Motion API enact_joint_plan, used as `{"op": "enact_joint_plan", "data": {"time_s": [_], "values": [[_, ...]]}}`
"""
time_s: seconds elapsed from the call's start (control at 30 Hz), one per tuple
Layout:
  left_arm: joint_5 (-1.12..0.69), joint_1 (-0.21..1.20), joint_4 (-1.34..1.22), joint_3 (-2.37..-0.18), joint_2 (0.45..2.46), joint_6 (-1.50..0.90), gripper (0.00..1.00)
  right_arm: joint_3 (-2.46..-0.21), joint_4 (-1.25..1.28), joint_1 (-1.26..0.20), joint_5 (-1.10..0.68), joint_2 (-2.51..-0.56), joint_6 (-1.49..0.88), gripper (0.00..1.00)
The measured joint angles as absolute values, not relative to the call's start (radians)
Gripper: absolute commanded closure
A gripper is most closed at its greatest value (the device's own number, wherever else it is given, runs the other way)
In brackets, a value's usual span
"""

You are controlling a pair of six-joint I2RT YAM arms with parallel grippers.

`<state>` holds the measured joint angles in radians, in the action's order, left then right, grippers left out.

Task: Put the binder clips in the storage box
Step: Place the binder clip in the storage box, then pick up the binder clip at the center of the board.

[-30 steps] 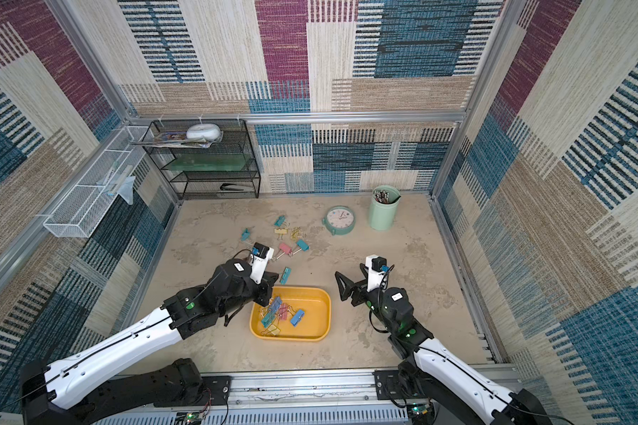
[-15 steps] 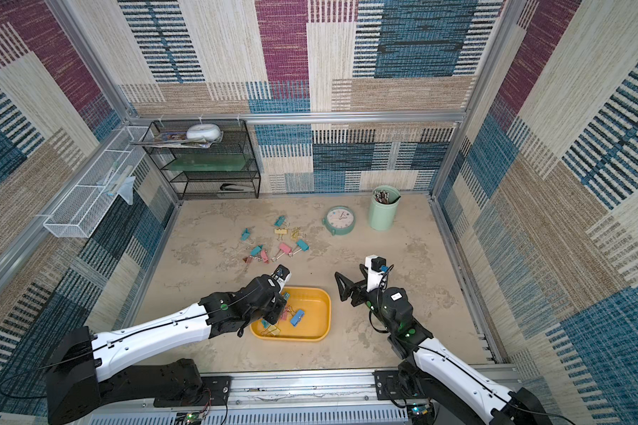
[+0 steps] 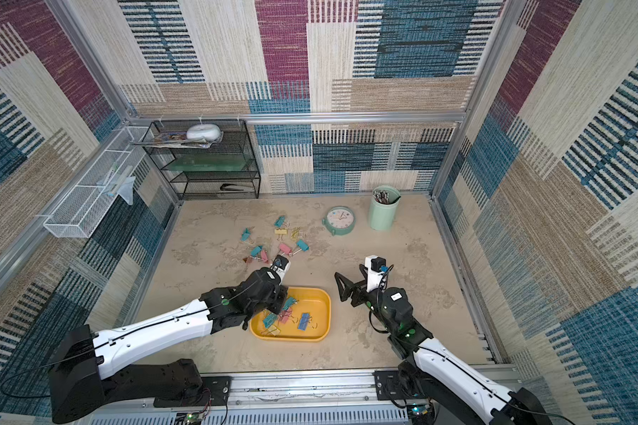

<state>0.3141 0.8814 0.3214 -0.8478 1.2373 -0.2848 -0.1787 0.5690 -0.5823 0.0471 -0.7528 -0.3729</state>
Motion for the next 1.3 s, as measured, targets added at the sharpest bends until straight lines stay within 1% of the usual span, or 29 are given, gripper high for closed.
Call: {"op": "enact_joint_plan", "data": {"time_s": [0.1,0.2,0.37,0.43,0.57,0.6,0.67,0.77,0.83,0.9,1.03,1.17,1.3], "values": [[0.309,0.754,0.322,-0.904,1.228,-0.312,0.63,-0.179,0.569,-0.582,0.043,-0.756,-0.374,0.02],[0.257,0.580,0.327,-0.968,1.261,-0.339,0.62,-0.179,0.569,-0.582,0.041,-0.757,-0.376,0.02],[0.206,0.384,0.321,-1.098,1.397,-0.342,0.61,-0.179,0.569,-0.582,0.041,-0.759,-0.376,0.02],[0.207,0.321,0.303,-1.138,1.470,-0.358,0.59,-0.179,0.569,-0.582,0.040,-0.759,-0.376,0.02],[0.207,0.266,0.285,-1.239,1.660,-0.350,0.52,-0.179,0.569,-0.582,0.041,-0.766,-0.376,0.02],[0.210,0.262,0.286,-1.276,1.715,-0.337,0.48,-0.179,0.571,-0.582,0.040,-0.766,-0.376,0.02],[0.215,0.256,0.286,-1.351,1.811,-0.313,0.36,-0.179,0.572,-0.582,0.040,-0.770,-0.376,0.02],[0.225,0.250,0.300,-1.464,1.936,-0.277,0.26,-0.179,0.574,-0.582,0.035,-0.779,-0.377,0.02],[0.242,0.248,0.323,-1.538,2.012,-0.250,0.24,-0.179,0.574,-0.582,0.031,-0.785,-0.377,0.02],[0.265,0.248,0.350,-1.596,2.073,-0.230,0.25,-0.179,0.574,-0.582,0.024,-0.788,-0.377,0.02],[0.290,0.241,0.414,-1.670,2.154,-0.217,0.36,-0.179,0.574,-0.582,0.021,-0.792,-0.377,0.02],[0.293,0.229,0.472,-1.731,2.204,-0.224,0.50,-0.179,0.574,-0.582,0.019,-0.794,-0.377,0.02],[0.296,0.223,0.515,-1.733,2.222,-0.254,0.65,-0.179,0.574,-0.582,0.018,-0.794,-0.379,0.02]]}}
